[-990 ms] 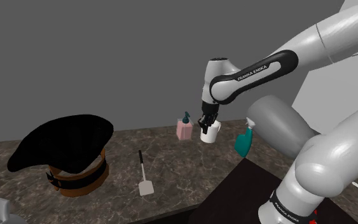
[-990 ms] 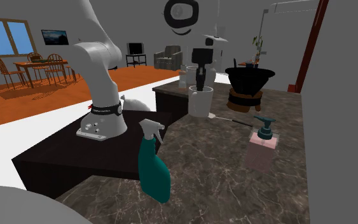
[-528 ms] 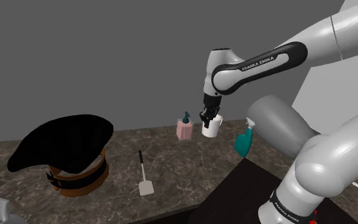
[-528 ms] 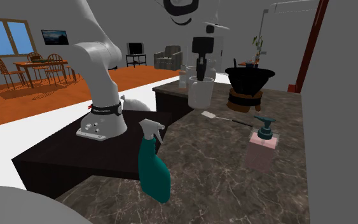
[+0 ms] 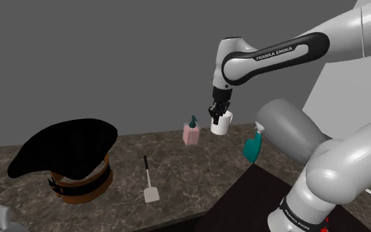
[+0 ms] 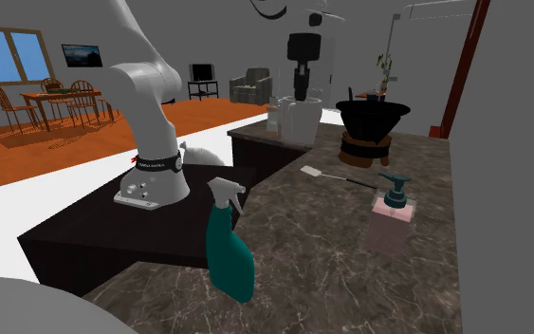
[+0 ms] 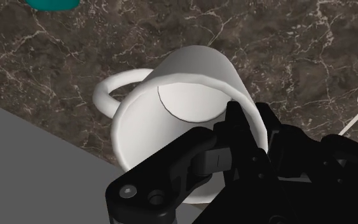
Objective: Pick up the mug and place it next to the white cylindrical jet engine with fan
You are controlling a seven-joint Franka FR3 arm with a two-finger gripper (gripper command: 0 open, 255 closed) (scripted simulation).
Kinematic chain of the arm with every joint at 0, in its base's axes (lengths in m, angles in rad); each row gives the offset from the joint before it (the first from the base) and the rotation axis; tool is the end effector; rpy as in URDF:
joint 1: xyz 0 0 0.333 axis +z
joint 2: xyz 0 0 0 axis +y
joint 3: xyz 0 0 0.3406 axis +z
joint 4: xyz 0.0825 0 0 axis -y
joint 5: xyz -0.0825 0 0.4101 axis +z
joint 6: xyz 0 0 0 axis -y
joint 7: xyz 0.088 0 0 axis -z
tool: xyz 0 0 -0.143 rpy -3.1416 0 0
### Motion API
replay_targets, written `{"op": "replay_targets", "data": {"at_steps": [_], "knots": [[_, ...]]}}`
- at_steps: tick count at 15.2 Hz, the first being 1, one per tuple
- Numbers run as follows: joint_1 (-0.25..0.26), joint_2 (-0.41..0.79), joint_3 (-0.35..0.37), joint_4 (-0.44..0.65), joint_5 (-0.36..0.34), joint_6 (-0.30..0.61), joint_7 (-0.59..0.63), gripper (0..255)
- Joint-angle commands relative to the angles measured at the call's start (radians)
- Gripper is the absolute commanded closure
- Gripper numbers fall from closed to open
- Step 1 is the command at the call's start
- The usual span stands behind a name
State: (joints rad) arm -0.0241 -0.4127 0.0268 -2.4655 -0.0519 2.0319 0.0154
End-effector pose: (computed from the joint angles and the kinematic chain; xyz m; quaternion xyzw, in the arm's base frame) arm 0.4256 -0.0035 0.4164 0.9995 0.0043 -0.0103 0.0286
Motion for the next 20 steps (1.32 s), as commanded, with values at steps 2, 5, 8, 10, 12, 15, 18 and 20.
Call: {"op": "replay_targets", "data": {"at_steps": [2,5,8,10,12,15,18,20], "knots": [[0.001,-0.015,0.0,0.03,0.001,-0.045,-0.002,255],[0.001,-0.025,0.0,0.062,0.003,-0.088,-0.005,255],[0.001,-0.033,0.0,0.096,0.003,-0.13,-0.007,255],[0.001,-0.038,0.0,0.12,0.004,-0.158,-0.008,255],[0.001,-0.041,0.0,0.144,0.004,-0.185,-0.01,255],[0.001,-0.044,0.0,0.181,0.005,-0.226,-0.012,255],[0.001,-0.046,0.0,0.221,0.005,-0.266,-0.014,255],[0.001,-0.045,0.0,0.248,0.006,-0.293,-0.015,255]]}}
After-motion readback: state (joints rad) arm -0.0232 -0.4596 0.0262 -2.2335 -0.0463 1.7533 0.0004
